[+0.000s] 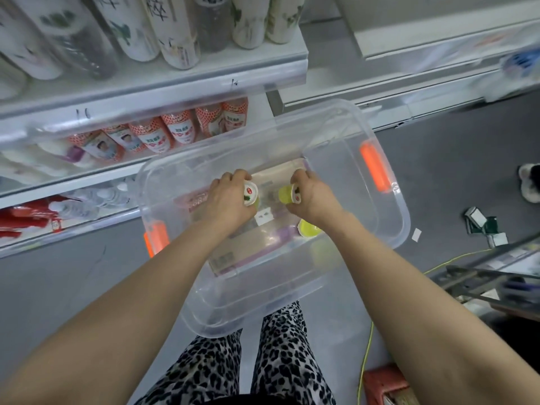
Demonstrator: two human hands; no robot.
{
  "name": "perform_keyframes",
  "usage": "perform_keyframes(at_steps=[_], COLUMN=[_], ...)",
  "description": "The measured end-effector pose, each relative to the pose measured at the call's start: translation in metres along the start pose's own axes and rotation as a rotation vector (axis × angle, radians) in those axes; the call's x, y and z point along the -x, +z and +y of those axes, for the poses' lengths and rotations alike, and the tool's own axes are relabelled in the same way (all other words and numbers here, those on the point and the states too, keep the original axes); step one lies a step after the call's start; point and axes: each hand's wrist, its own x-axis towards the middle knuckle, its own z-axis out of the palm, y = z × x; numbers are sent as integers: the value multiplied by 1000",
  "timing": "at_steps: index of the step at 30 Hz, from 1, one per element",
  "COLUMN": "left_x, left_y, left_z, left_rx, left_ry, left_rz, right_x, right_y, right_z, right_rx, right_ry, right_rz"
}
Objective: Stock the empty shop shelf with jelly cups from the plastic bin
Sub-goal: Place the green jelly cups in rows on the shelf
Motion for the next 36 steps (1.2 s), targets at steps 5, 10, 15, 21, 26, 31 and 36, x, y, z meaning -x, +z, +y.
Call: perform_keyframes(at_steps=[5, 10, 15, 21, 26, 31, 36], left_x=[5, 18, 24, 24, 10, -12, -40], left_y=[-23, -45, -59, -70, -64, -47, -26], left_z=[7, 26, 61, 126, 199, 288, 382], left_rx=[85, 169, 194, 297, 377, 453, 485], left_ry=[61, 197, 316, 387, 421, 405, 451], left_rz=[25, 54, 92, 168, 233, 264, 279], right_x=[23, 52, 75, 91, 98, 102, 99], right_y=[-14, -37, -71, -121, -173, -235, -295], right_z=[-8, -7, 1, 30, 83, 162, 245], right_rx=[-270, -425, -485, -474, -486, -469, -425], right_ry=[47, 18, 23, -18, -60, -78, -89], right_rz=[203, 386, 565, 719, 793, 854, 877])
